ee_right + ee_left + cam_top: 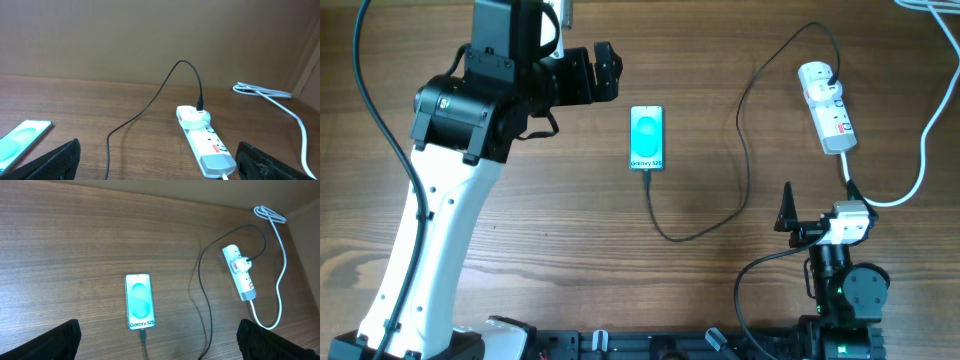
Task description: Plug charger to phone and switch on socket
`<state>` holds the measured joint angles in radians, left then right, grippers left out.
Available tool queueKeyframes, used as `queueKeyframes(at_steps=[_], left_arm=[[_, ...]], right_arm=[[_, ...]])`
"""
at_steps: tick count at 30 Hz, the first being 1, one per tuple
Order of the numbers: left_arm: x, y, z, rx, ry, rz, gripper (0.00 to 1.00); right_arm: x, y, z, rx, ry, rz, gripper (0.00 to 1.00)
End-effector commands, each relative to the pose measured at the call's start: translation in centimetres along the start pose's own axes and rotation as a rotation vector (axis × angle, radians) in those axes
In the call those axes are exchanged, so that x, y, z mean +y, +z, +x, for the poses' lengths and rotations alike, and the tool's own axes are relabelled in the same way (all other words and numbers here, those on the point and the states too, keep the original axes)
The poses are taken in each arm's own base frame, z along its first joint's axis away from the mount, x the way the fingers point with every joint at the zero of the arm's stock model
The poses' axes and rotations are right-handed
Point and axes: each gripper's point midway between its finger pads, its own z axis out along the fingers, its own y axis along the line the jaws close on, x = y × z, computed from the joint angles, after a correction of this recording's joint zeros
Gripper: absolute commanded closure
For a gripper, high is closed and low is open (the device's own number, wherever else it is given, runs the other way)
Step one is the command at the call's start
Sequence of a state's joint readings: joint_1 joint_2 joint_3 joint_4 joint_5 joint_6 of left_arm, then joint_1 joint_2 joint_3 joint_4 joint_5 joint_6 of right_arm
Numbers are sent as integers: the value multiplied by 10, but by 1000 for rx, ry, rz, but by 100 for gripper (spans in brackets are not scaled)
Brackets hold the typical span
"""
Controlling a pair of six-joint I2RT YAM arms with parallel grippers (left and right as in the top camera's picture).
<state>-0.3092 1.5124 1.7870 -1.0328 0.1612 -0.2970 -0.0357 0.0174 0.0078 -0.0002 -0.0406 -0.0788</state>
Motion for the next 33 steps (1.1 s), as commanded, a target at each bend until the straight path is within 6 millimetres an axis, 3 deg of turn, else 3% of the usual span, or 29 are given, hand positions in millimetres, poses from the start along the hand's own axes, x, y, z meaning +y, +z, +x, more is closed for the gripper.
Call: queueKeyframes(at_steps=[1, 33], left_arm=[[2, 0, -1, -3, 2, -5, 0], [2, 0, -1, -3, 2, -5, 0]], right_arm=[[-4, -1, -1, -8, 54, 23, 0], [-4, -1, -2, -13, 26, 19, 0]])
